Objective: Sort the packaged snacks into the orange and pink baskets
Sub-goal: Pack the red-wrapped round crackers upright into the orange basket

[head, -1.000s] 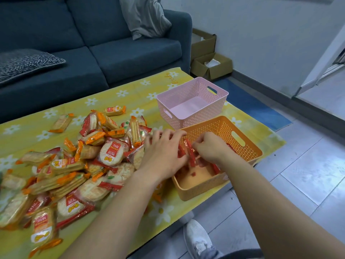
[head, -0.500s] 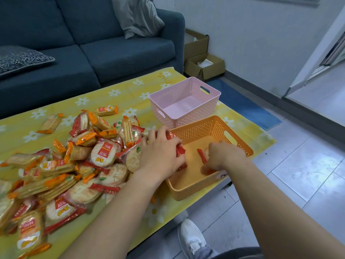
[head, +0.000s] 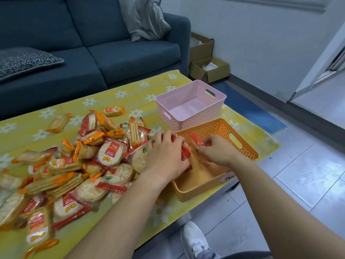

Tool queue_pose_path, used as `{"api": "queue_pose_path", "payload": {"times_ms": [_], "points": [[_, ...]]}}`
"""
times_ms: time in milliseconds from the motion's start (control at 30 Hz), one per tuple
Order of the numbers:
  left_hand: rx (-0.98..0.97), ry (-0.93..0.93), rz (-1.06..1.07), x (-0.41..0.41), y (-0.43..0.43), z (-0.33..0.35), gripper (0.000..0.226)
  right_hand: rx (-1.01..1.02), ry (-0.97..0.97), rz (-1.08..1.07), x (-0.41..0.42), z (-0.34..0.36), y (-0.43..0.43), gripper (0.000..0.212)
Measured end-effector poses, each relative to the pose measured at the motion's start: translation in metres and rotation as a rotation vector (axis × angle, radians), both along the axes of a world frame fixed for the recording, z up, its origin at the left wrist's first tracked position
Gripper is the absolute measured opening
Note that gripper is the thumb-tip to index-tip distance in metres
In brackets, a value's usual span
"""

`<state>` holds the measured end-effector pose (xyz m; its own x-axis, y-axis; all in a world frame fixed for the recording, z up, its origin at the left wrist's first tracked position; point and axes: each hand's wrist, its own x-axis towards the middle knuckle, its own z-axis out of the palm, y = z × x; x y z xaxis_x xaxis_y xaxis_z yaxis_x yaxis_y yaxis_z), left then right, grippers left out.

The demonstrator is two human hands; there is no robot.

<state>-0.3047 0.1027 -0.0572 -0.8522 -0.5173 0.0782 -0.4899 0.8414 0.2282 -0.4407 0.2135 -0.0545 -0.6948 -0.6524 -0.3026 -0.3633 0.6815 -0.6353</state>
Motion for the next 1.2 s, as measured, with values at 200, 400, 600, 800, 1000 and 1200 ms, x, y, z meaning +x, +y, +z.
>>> {"api": "queue_pose_path", "payload": {"times_ms": [200,400,600,800,1000,1200], "points": [[0.003,0.01,-0.084,-0.002,0.001,-0.001,0.069,0.004,-0.156,0.125,0.011,0.012,-0.007,0.028],[0.074,0.097,-0.068,0.009,-0.004,0.011,0.056,0.06,0.145,0.061,0.022,0.02,-0.014,0.026],[0.171,0.294,0.332,0.073,-0.053,0.018,0.013,-0.253,0.364,-0.001,0.072,0.05,-0.037,0.027],[0.276,0.117,0.573,0.121,-0.11,-0.022,0.047,-0.272,0.235,0.266,0.134,0.049,-0.082,0.03],[0.351,0.071,0.58,0.12,-0.133,-0.034,0.089,0.243,0.279,0.546,0.185,-0.005,-0.117,0.04],[0.579,0.285,0.603,0.151,-0.144,-0.015,0.047,0.31,0.279,0.486,0.192,-0.024,-0.135,0.093]]}}
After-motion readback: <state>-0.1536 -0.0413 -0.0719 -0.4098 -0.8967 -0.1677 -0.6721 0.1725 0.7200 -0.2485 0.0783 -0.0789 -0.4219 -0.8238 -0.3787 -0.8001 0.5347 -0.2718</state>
